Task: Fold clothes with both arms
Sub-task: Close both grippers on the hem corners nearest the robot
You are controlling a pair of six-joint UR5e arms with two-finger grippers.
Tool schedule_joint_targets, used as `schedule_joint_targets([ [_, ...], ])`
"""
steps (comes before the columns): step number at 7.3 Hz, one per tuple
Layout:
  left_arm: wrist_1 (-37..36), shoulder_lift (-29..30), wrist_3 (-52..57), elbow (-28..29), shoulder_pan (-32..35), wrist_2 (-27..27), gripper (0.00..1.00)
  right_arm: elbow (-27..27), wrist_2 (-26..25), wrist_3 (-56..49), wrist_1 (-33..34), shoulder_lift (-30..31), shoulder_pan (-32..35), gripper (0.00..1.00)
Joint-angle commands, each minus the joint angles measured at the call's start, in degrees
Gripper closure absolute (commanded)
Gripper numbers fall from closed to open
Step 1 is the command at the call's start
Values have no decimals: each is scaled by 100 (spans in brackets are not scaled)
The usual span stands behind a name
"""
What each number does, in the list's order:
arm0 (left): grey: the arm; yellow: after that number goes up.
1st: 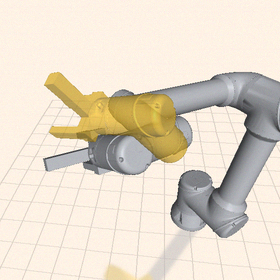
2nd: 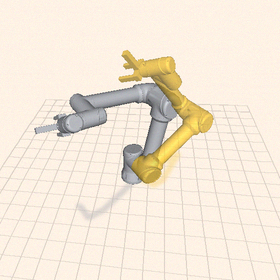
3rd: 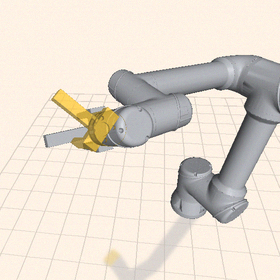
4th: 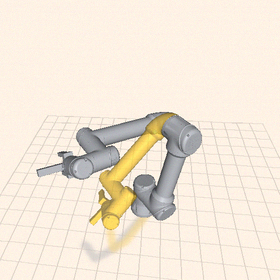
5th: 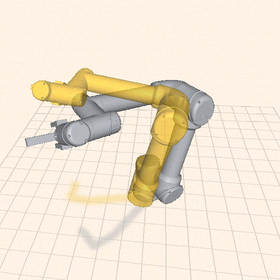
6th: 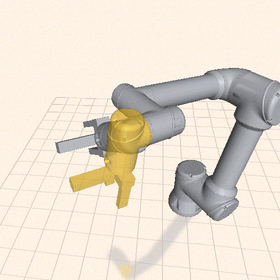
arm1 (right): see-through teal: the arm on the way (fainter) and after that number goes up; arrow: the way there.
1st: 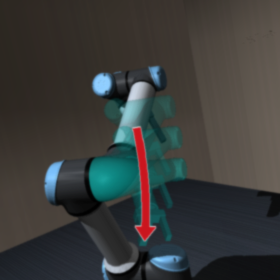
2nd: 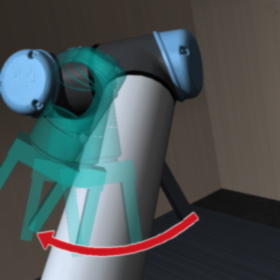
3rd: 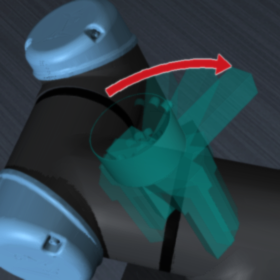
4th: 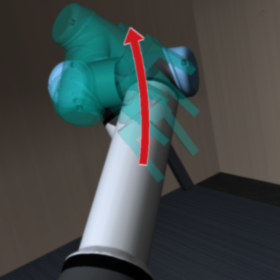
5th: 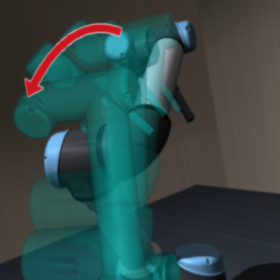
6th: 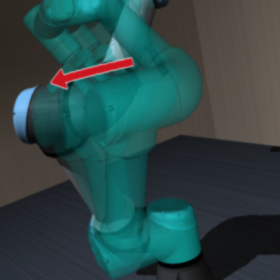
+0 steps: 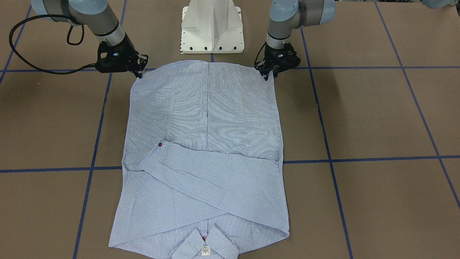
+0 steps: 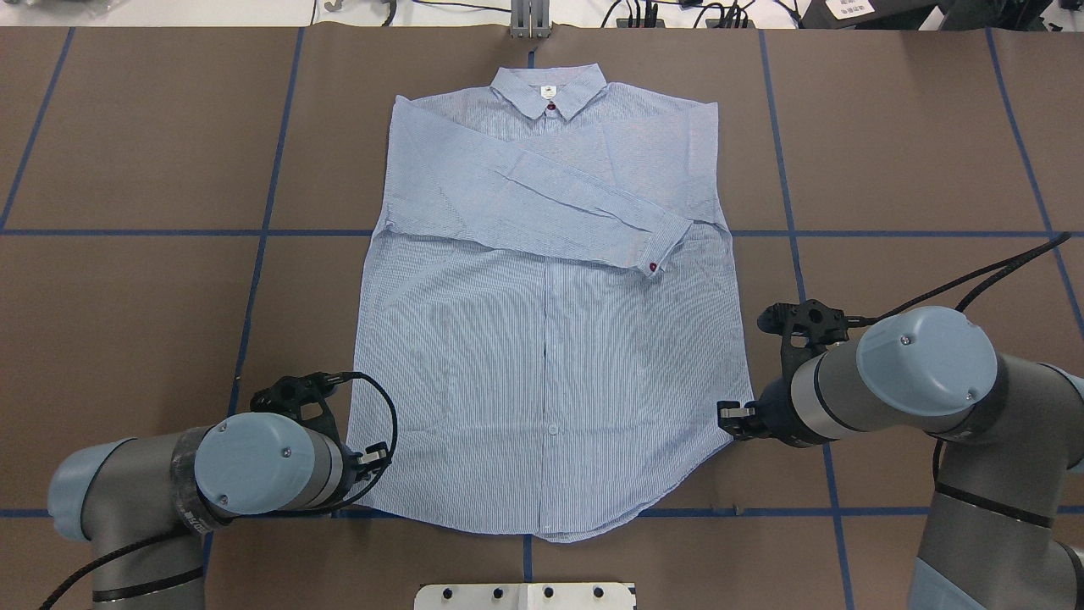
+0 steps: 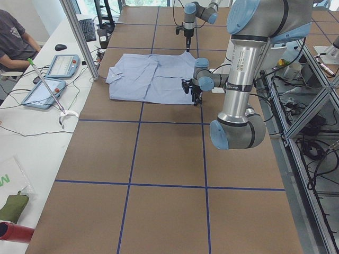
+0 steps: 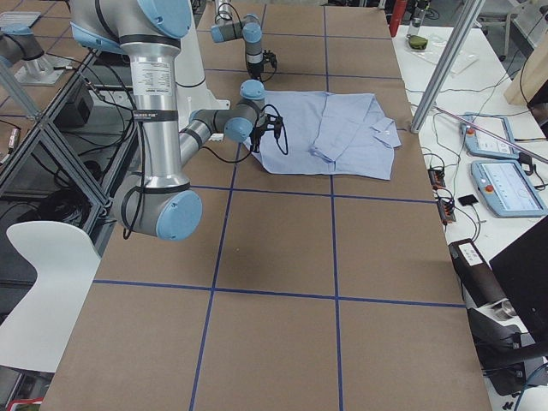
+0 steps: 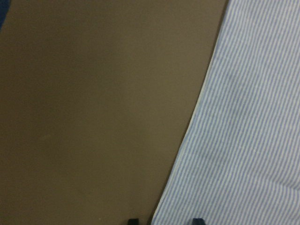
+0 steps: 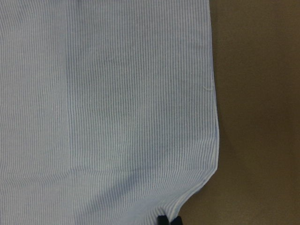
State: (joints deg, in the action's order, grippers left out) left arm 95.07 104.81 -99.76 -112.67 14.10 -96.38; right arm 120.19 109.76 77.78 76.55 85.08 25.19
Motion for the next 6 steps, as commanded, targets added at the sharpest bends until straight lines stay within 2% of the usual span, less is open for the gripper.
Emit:
schedule_joint_targets([
  [1, -6, 4, 0, -1, -3, -3, 65, 5, 10, 0, 0, 0, 21, 100],
  [4, -6, 4, 0, -27, 5, -3, 80, -4, 19, -9, 0, 0, 39, 100],
  [6, -6, -5, 0, -70, 23, -3, 83, -4, 27, -9, 0, 0, 48, 100],
])
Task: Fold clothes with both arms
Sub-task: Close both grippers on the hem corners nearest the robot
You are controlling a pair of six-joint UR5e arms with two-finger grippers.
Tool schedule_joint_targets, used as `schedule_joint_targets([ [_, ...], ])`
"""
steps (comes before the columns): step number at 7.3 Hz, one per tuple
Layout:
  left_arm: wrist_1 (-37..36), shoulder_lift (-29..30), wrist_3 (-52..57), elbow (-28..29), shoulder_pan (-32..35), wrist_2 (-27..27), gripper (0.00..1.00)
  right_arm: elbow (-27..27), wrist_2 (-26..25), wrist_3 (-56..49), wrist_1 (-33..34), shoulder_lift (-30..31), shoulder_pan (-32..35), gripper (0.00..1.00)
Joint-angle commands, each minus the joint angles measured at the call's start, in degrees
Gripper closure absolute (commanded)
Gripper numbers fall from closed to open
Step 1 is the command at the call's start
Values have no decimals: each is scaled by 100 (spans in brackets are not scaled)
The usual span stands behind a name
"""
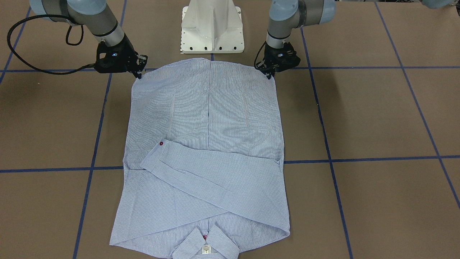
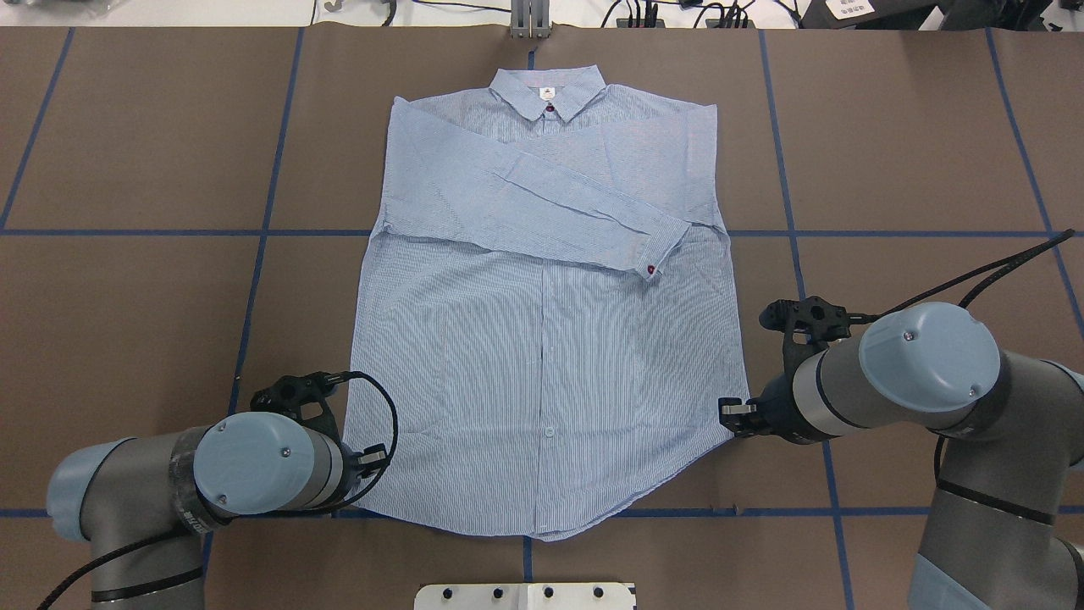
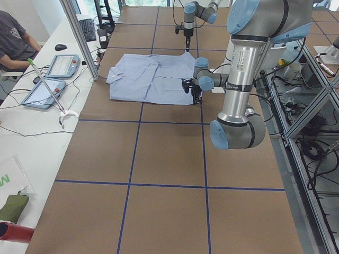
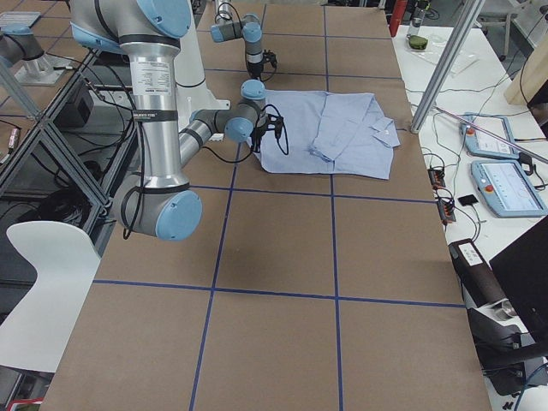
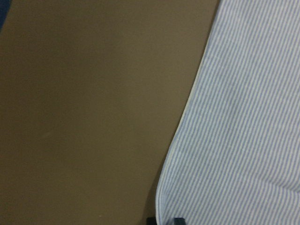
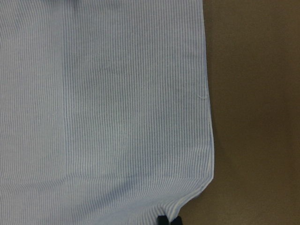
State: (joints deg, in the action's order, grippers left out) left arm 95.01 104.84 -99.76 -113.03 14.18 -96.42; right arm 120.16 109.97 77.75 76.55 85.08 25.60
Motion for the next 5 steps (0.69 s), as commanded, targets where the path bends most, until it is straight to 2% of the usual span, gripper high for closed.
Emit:
schedule_joint_targets([
  [1, -44, -7, 0, -96, 23, 0, 89, -1, 16, -5, 0, 0, 24, 100],
  [2, -270, 10, 9, -227, 6, 0, 100, -1, 24, -14, 0, 0, 33, 100],
  [5, -1001, -7, 44, -1087, 14, 0, 100, 95, 147, -14, 9, 0, 59, 100],
])
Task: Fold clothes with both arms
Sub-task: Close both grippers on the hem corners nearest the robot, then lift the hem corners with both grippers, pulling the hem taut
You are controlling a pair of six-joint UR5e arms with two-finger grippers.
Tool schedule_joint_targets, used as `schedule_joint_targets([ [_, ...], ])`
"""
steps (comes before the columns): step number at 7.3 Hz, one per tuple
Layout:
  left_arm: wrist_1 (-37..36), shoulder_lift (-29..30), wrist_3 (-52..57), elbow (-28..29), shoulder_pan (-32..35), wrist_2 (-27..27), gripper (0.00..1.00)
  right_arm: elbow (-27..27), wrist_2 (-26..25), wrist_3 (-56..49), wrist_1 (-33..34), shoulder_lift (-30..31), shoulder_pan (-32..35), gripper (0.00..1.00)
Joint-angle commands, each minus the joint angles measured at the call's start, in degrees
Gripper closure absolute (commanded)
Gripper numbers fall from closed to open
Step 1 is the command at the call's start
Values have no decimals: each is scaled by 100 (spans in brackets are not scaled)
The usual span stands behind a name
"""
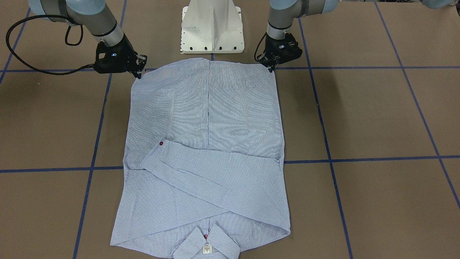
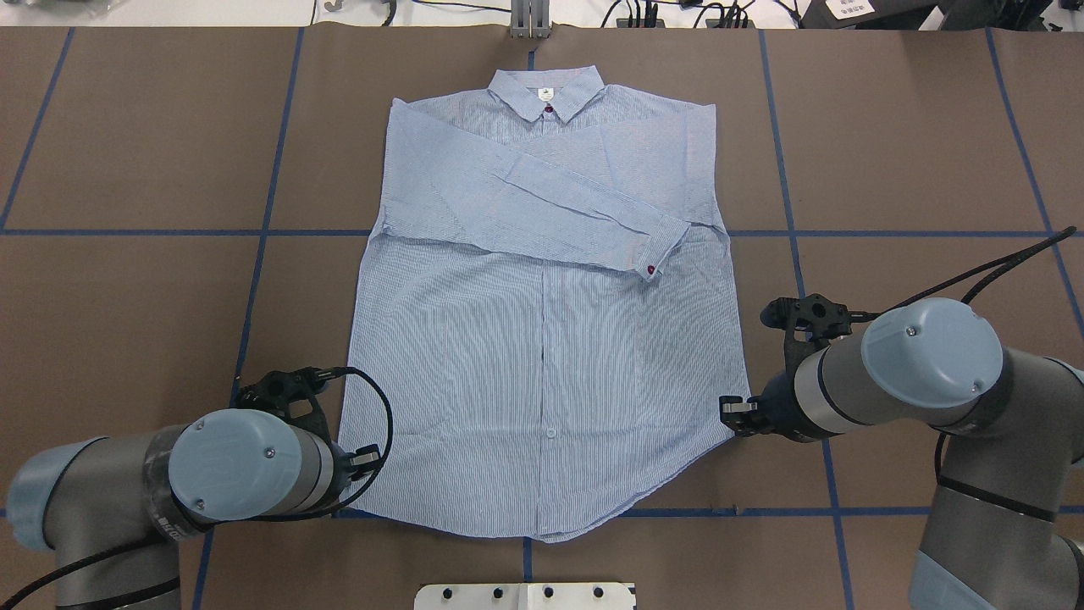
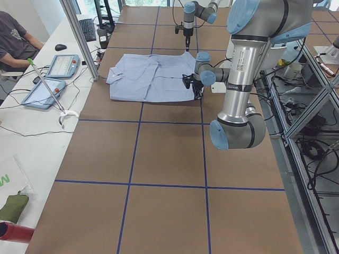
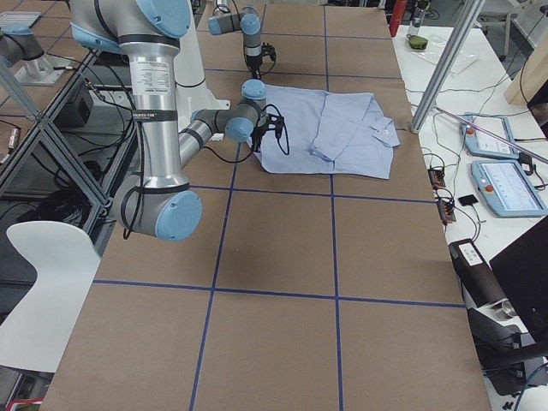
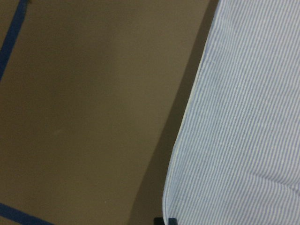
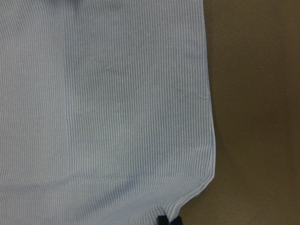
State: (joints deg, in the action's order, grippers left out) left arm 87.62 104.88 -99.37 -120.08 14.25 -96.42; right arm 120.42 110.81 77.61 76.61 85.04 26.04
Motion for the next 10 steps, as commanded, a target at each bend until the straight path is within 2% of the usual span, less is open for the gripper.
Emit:
schedule_joint_targets([
  [1, -515, 6, 5, -646, -1, -9, 100, 208, 307, -1, 3, 13, 41, 100],
  [3, -972, 15, 14, -1086, -27, -35, 100, 577, 904, 8, -5, 65, 181, 100],
  [5, -1097, -11, 258, -1097, -54, -70, 100, 693, 1258, 17, -5, 118, 489, 100],
  [10, -1106, 33, 936, -1027, 218, -483, 100, 632, 1259, 17, -5, 232, 507, 100],
])
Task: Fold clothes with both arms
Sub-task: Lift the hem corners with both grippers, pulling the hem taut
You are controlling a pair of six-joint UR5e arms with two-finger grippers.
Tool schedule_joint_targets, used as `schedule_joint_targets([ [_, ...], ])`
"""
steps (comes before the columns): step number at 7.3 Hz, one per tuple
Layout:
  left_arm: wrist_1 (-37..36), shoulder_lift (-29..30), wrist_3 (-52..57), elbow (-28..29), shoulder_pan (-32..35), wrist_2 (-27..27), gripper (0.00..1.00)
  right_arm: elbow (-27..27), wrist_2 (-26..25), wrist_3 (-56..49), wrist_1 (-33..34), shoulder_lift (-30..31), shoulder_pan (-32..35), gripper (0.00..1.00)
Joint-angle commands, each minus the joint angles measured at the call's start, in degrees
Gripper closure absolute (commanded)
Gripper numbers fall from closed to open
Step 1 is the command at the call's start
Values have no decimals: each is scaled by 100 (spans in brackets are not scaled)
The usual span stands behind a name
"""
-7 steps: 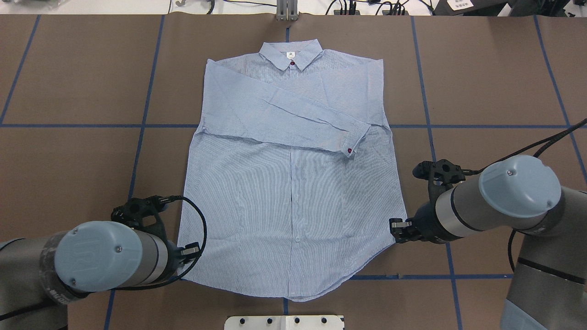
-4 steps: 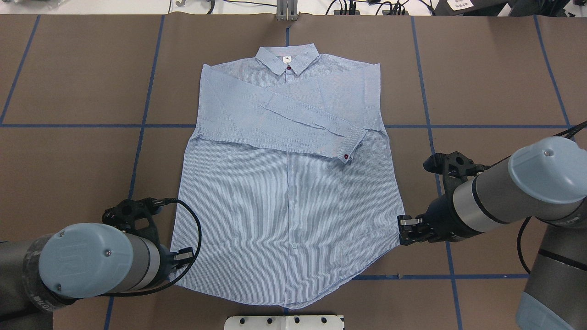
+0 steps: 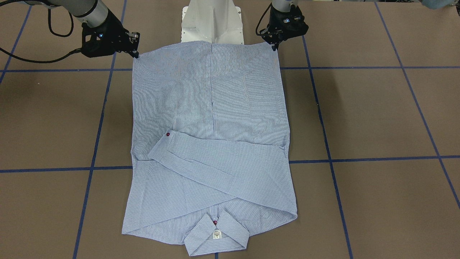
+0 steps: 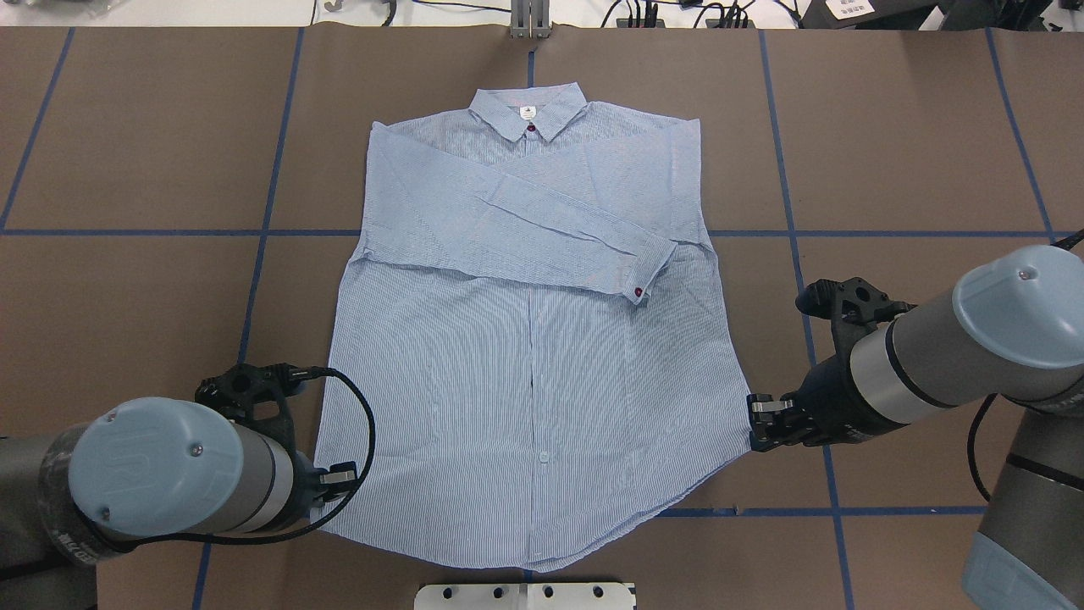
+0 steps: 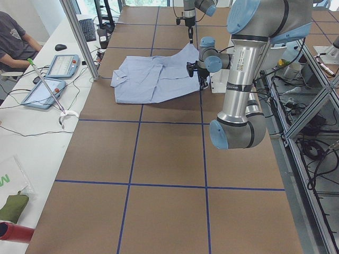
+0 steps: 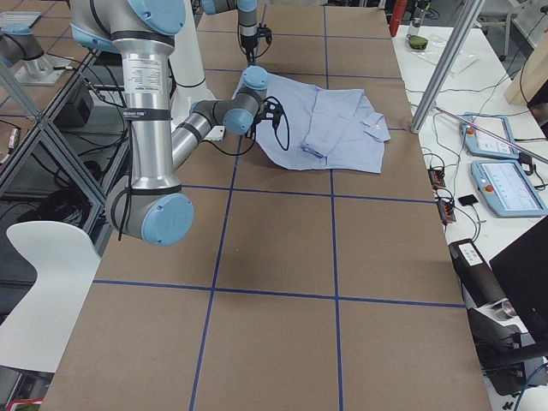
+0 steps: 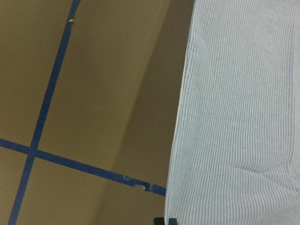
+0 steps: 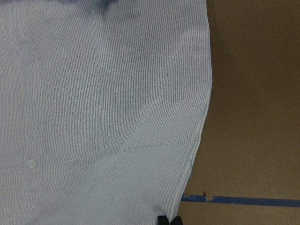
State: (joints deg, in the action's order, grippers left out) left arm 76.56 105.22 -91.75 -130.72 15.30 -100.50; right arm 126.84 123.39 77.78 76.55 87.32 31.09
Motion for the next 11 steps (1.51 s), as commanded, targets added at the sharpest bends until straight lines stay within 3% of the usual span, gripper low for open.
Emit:
schedule_joint_targets([
  [1, 0, -19, 184, 55, 122, -75, 100, -10, 1, 0, 9, 13, 11, 100],
  [11, 8, -10, 184, 222, 280, -75, 100, -98, -8, 0, 9, 74, 169, 100],
])
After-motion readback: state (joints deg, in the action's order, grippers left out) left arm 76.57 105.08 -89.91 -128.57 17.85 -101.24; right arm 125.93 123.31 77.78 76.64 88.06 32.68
